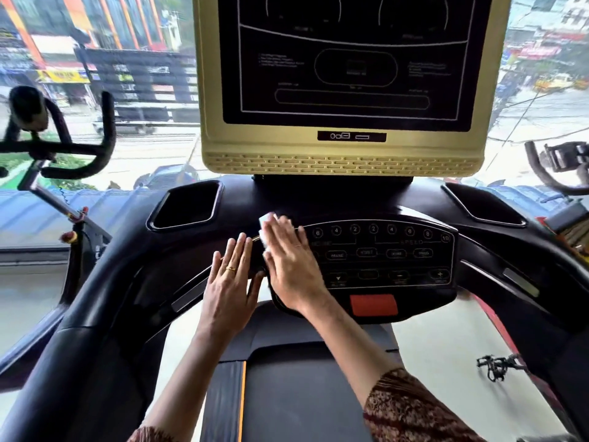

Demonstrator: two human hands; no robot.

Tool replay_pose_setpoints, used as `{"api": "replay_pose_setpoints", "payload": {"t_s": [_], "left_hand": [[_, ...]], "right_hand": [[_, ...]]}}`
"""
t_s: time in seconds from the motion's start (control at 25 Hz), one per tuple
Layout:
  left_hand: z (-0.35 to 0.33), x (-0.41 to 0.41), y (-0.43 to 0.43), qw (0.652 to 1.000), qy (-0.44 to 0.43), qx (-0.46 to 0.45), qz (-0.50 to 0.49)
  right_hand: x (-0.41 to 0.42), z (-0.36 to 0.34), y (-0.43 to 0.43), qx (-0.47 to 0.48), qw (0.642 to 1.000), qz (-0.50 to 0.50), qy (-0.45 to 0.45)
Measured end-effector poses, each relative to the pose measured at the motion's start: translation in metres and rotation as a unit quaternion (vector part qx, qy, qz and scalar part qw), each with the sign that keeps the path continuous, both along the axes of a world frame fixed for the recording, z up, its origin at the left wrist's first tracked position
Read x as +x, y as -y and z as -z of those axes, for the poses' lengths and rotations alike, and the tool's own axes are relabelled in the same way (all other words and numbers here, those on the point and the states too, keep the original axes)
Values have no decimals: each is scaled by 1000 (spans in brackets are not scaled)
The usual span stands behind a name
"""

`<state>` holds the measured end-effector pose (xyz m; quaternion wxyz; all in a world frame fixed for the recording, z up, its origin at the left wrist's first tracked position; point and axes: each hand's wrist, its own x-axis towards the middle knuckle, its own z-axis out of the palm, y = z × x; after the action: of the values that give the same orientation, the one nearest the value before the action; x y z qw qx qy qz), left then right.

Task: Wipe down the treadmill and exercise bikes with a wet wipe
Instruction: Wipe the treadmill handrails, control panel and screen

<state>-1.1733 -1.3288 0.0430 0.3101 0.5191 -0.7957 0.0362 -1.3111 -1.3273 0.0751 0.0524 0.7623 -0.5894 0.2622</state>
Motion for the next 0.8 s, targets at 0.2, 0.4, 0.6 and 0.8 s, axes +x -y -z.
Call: {"api": "replay_pose_setpoints", "payload": {"t_s": [0.2, 0.4, 0.6, 0.8], "left_hand": [[9, 13, -9, 1000, 15, -11, 20], [16, -1, -15, 1000, -26, 6, 11], [23, -8, -24, 999, -44, 5, 31], [23, -42, -42, 994, -28, -5, 104]], "right_hand": [[-56, 35, -53, -30, 997, 11, -70], [-45, 20, -26, 11, 981, 170, 90], [-35, 47, -91, -2, 998, -10, -56], [-107, 57, -114, -74, 965, 249, 31]]}}
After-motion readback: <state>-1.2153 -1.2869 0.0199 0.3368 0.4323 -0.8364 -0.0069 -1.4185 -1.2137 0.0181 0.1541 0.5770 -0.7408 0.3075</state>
